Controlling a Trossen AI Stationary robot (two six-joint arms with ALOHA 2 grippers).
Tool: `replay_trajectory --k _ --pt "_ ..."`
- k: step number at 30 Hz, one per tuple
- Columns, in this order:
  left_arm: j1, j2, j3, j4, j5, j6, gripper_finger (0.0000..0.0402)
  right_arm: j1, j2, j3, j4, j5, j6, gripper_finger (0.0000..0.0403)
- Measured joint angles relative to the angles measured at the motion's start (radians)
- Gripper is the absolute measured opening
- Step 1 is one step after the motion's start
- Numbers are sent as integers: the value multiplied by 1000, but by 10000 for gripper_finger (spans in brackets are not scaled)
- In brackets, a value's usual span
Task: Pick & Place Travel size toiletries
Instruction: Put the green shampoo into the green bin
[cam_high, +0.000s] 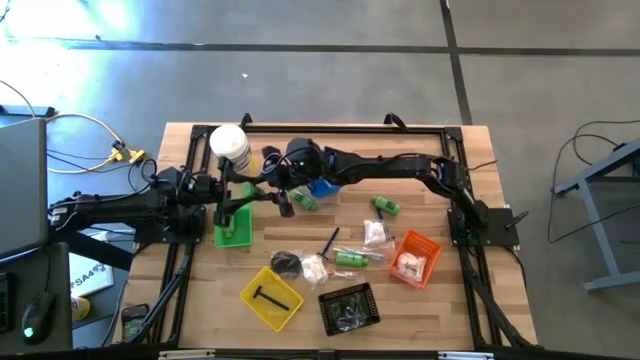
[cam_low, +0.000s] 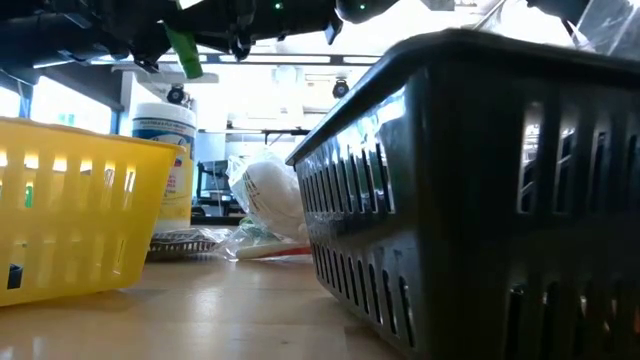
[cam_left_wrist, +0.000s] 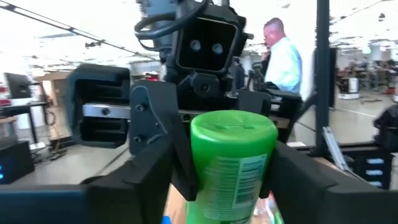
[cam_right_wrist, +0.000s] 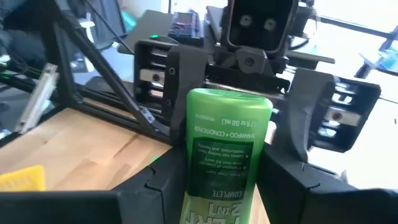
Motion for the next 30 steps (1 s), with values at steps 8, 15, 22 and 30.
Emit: replay_trajectory --k 8,15,22,30 --pt "1 0 0 9 -12 18 163 -1 -1 0 -3 15 19 154" --pt "0 -1 0 9 5 -6 162 0 -1 0 -11 -5 40 193" --pt "1 -2 0 3 -2 -8 160 -7 -8 0 -50 -4 71 271" --pt "-2 -16 0 -5 35 -5 158 -49 -19 1 -161 -124 77 305"
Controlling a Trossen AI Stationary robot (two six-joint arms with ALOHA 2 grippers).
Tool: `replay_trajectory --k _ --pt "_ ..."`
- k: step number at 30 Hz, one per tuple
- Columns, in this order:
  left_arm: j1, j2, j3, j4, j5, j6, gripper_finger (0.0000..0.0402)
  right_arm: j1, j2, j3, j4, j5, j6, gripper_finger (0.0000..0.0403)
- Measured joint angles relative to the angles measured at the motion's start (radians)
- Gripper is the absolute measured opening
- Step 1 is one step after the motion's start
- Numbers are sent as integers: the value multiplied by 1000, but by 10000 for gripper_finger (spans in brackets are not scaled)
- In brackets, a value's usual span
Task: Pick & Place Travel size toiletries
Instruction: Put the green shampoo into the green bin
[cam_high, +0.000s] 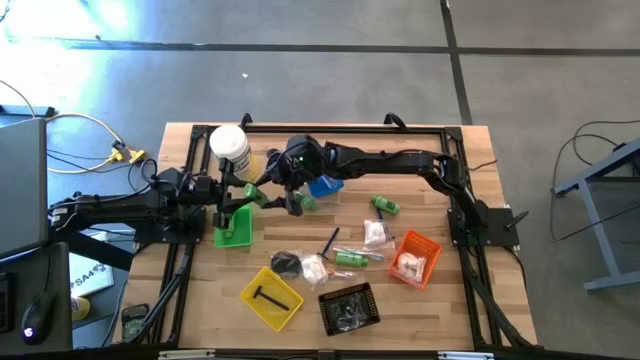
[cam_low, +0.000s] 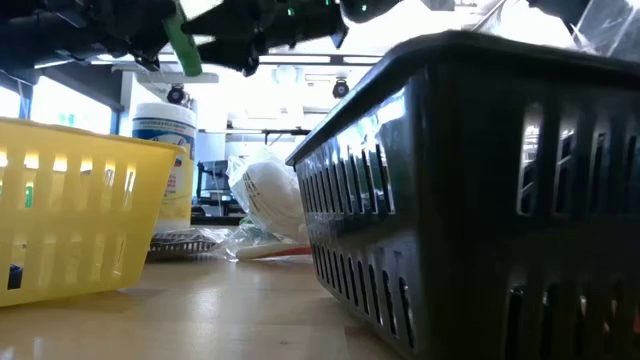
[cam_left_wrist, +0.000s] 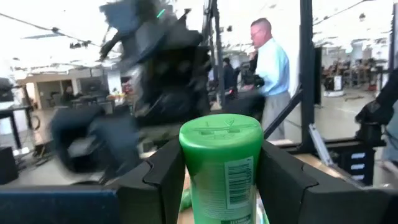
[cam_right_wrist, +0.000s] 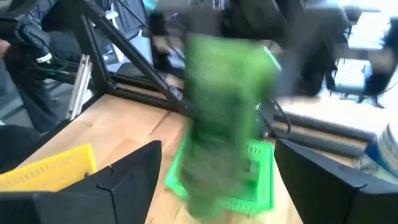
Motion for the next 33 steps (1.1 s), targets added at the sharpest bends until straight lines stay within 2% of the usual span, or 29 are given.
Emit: replay_trajectory --k 6,9,12,14,16,18,22,29,33 --pt "1 0 0 -1 -20 7 158 -17 -24 0 -10 -5 4 298" --pt "1 -1 0 0 -22 7 158 -22 -43 -1 -65 39 -17 298" --pt "1 -16 0 -4 -25 7 158 -37 -110 -5 -185 51 -41 298" --pt "1 -26 1 -20 -26 7 158 -32 -165 -1 -188 51 -54 297" --pt "1 -40 1 -44 -30 7 158 -31 -263 -42 -215 53 -52 293" --pt "2 -50 1 -62 -31 13 158 -12 -345 -98 -156 79 -59 283" --pt "2 -58 1 -87 -34 19 158 1 -552 -257 -145 157 -56 244" --pt "2 -57 1 -117 -79 23 158 72 -1018 -572 -131 405 5 132" --pt "2 -57 1 -129 -83 27 158 110 -1247 -767 -112 476 71 60"
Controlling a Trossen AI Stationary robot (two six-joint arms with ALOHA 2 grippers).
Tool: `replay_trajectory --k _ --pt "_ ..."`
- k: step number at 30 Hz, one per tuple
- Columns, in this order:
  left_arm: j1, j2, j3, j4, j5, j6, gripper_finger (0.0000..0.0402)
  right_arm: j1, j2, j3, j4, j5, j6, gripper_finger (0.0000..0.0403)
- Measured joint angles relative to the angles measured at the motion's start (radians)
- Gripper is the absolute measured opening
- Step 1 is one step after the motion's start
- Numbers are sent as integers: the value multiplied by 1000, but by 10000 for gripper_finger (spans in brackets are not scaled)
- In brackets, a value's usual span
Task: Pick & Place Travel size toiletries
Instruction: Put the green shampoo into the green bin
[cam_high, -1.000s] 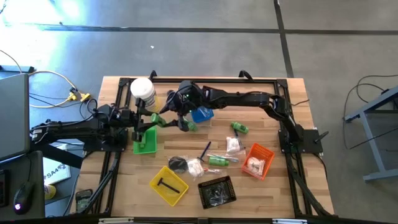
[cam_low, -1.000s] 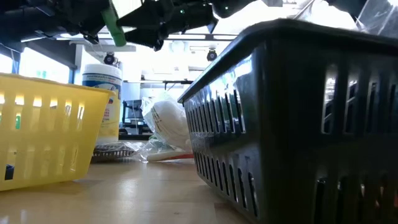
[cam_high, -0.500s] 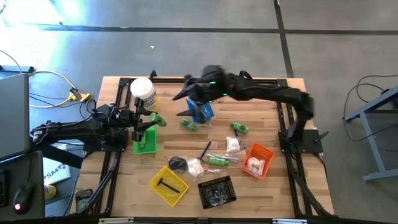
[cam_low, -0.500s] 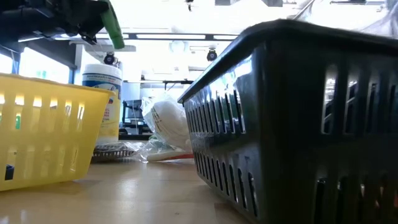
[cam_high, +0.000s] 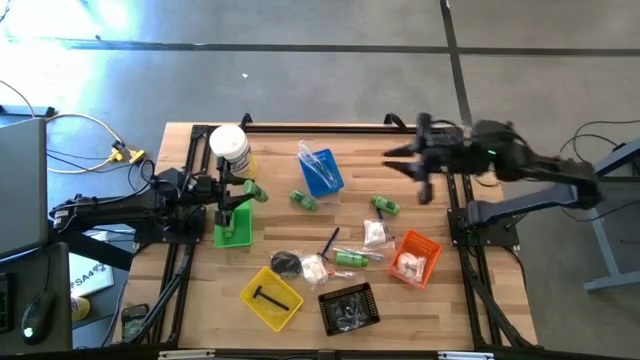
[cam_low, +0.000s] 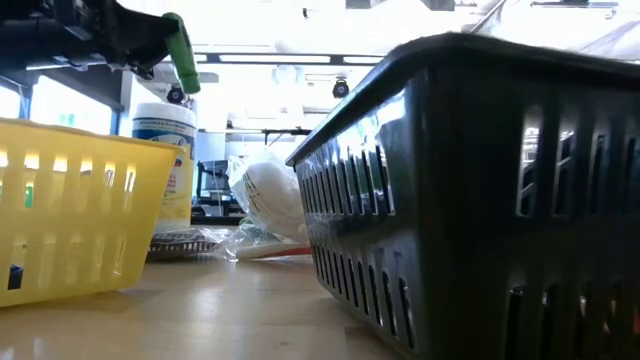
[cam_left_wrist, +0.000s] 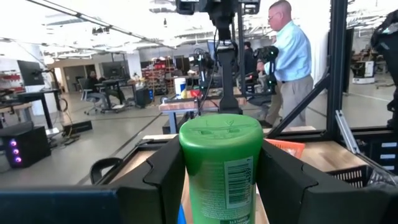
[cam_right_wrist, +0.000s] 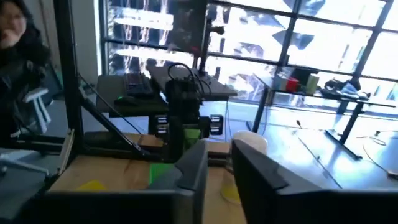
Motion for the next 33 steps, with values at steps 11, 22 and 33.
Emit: replay_trajectory --k 11,22,33 --pt "0 0 3 -37 3 -85 159 36 -395 -521 117 18 159 8" --pt "0 39 315 -476 -96 -204 159 36 -427 -976 686 -6 215 7" --pt "0 278 711 -1125 -338 -577 159 36 -402 -1100 813 45 233 3"
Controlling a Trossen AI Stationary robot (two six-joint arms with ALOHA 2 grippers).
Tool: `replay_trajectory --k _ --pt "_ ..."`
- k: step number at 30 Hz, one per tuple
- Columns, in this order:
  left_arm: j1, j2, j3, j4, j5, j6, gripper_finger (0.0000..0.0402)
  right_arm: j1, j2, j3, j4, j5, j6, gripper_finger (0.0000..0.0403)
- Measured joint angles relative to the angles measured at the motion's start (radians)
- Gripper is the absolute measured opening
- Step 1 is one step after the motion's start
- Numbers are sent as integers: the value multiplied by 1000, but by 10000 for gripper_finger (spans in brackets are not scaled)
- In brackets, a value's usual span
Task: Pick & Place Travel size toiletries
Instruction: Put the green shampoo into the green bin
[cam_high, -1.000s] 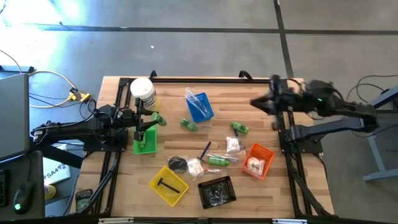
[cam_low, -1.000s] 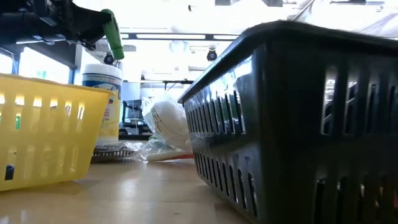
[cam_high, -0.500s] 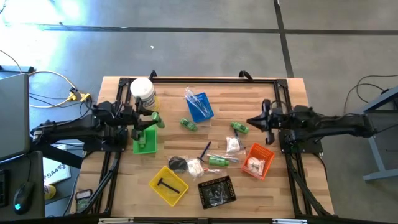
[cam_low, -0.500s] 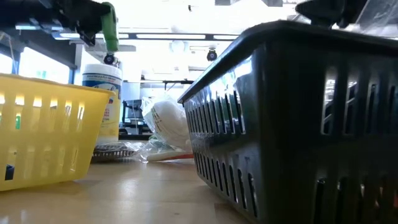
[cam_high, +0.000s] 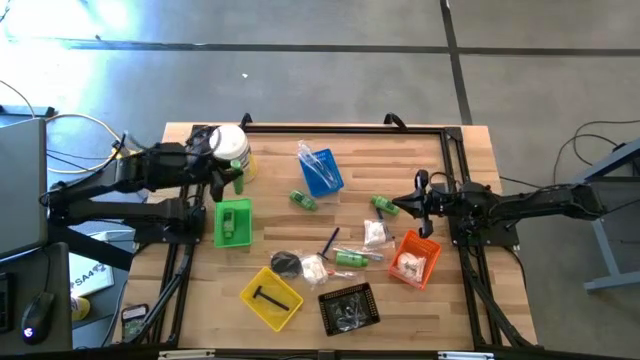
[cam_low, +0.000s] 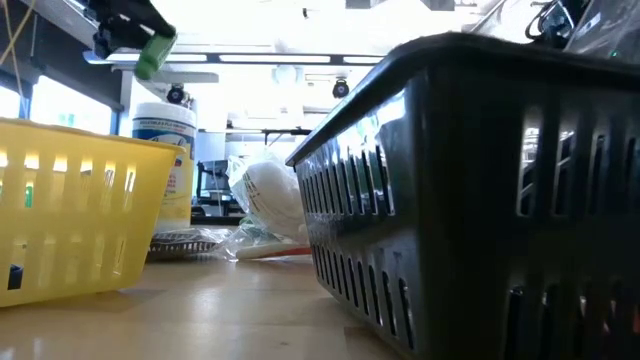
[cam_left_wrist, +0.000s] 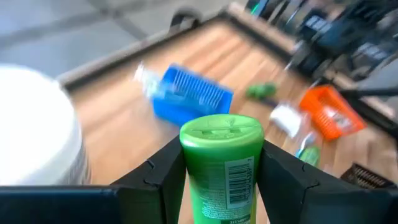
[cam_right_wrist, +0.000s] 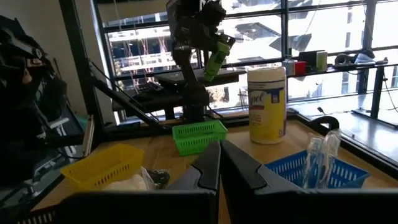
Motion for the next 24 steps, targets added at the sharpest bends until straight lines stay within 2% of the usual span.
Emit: replay_trajectory --k 4,12,17,20,24 --pt "0 107 45 -125 16 -133 159 1 4 0 -1 -5 1 3" --pt "0 266 45 -207 147 -292 159 12 4 0 -2 -55 -22 3" --pt "-3 323 45 -313 188 -369 159 12 4 0 -6 -60 -34 3" --pt "-40 347 32 -398 188 -434 159 12 4 0 -21 -62 -34 3" --pt "-106 351 -18 -394 188 -523 159 12 4 0 -31 -62 -34 3"
